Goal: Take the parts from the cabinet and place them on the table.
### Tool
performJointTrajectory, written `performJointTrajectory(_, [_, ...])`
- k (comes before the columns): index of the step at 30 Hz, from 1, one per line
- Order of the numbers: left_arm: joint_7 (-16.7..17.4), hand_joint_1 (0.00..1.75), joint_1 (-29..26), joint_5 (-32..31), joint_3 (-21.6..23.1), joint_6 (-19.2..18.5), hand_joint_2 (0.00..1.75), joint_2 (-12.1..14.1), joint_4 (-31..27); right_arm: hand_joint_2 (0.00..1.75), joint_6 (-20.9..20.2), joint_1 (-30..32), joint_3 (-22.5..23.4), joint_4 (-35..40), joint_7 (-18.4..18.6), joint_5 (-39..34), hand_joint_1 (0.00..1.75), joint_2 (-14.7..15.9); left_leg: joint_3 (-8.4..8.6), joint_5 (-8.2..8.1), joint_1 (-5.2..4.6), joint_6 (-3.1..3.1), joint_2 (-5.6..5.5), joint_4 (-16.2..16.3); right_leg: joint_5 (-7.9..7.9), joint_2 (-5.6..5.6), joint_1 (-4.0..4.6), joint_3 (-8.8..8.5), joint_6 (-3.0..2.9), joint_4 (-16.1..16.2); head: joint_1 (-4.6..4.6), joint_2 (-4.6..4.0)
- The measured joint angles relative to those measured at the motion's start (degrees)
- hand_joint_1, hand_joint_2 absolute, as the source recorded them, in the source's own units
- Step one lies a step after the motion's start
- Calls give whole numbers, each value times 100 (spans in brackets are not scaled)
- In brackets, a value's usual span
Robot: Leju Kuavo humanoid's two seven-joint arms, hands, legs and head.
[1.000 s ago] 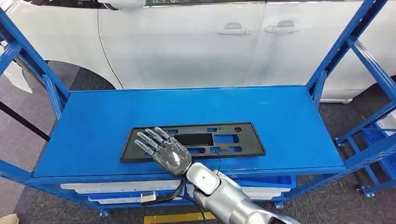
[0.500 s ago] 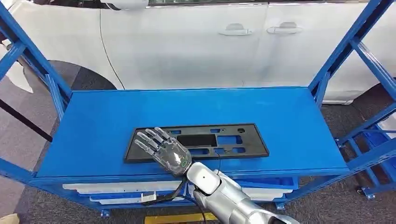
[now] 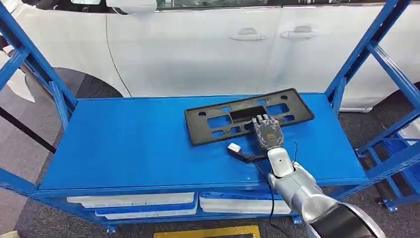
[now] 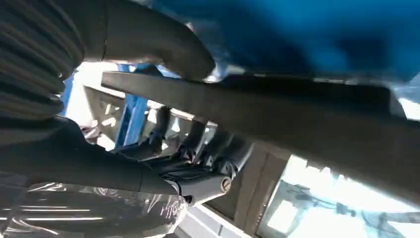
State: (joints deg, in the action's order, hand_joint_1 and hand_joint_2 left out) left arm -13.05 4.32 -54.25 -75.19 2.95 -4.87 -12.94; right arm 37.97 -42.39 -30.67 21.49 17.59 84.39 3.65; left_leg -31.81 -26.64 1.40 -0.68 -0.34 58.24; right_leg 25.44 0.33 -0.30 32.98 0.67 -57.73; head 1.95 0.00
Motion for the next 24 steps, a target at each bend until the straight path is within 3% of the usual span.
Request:
performJointTrajectory(2, [0,0,-6,-2,9,-2,0,0,0,175,0,-42,64,-63,9,0,175,18,-1,6,-17,74,-1,12,-27,1,-8,-18,62,41,0,0])
performJointTrajectory(3, [0,0,-7,-4,9,-2,0,0,0,175,-2,-50,81,-90,9,0,175,37,9,48,18,137,5,-40,-6,3,-18,-14,101,29,0,0])
performJointTrajectory(4, [0,0,1,-4,13,-2,0,-2,0,175,-15,-43,101,-123,7,0,175,64,6,72,19,177,10,-58,95,-5,-40,26,125,-88,0,0])
performJointTrajectory(5, [0,0,5,-7,18,0,0,-2,0,175,-24,-40,112,-151,7,0,175,83,-12,84,16,208,9,-62,303,-5,-43,171,141,-391,0,0])
performJointTrajectory(7, [4,0,-2,-7,20,2,0,0,-2,175,-24,-34,134,-192,-4,4,175,109,-45,91,-6,222,12,-61,746,-7,-45,628,175,-1320,0,0])
performJointTrajectory(8, [9,0,-2,-7,17,2,0,0,-2,175,-24,-23,149,-219,-13,7,175,112,-52,92,-17,224,14,-59,867,-6,-45,835,181,-1736,0,0])
performJointTrajectory(9, [9,0,-5,-7,17,7,0,0,0,175,-24,-16,160,-234,-17,13,175,112,-48,92,-23,224,13,-58,827,-7,-45,892,179,-1839,0,0])
performJointTrajectory(10, [9,0,-5,-7,17,7,0,0,-2,175,-17,-17,173,-243,-31,22,175,114,-38,91,-28,224,12,-58,647,-7,-44,798,160,-1635,0,0])
performJointTrajectory(11, [9,0,0,-9,17,9,0,0,0,175,-4,-20,197,-245,-52,35,175,120,-23,88,-31,222,6,-59,404,-6,-42,588,132,-1221,0,0])
performJointTrajectory(13, [4,0,5,-11,20,9,0,-9,0,175,15,-47,232,-247,-98,88,175,125,2,79,-40,207,-1,-61,-51,-7,3,25,13,-104,0,0])
performJointTrajectory(14, [4,0,9,-15,22,7,0,-33,4,175,17,-55,254,-245,-118,101,175,127,-9,64,-73,172,-2,-41,19,-16,31,-19,-16,34,0,0])
performJointTrajectory(17, [-4,0,11,-15,22,9,0,-35,7,175,66,-55,311,-245,-166,149,175,125,-4,91,-28,72,-10,-89,-14,-23,68,-4,-48,52,0,0])
performJointTrajectory(19, [-22,0,12,-17,22,7,0,-28,7,175,127,-61,368,-243,-210,170,175,114,-13,33,-31,23,-4,-17,-91,-58,-5,-78,-109,185,0,0])
performJointTrajectory(20, [-37,0,15,-17,22,4,0,-31,7,175,131,-61,385,-245,-221,177,175,112,-117,-155,-43,13,0,226,-101,-59,-15,-88,-150,205,2,0])
performJointTrajectory(22, [-133,0,8,-30,22,-46,0,-31,7,175,157,-45,429,-245,-260,179,175,105,-532,-614,-28,-24,1,1120,-99,-64,-9,-75,-157,204,0,0])
performJointTrajectory(23, [-177,0,3,-50,24,-63,0,-31,7,175,166,-32,455,-245,-262,181,175,103,-730,-766,-26,-42,1,1530,-97,-68,-7,-68,-159,201,0,0])
performJointTrajectory(24, [-257,0,-5,-55,24,-98,0,-31,7,175,173,-21,485,-247,-264,181,175,103,-838,-779,-25,-53,1,1749,-96,-68,-7,-68,-157,197,0,0])
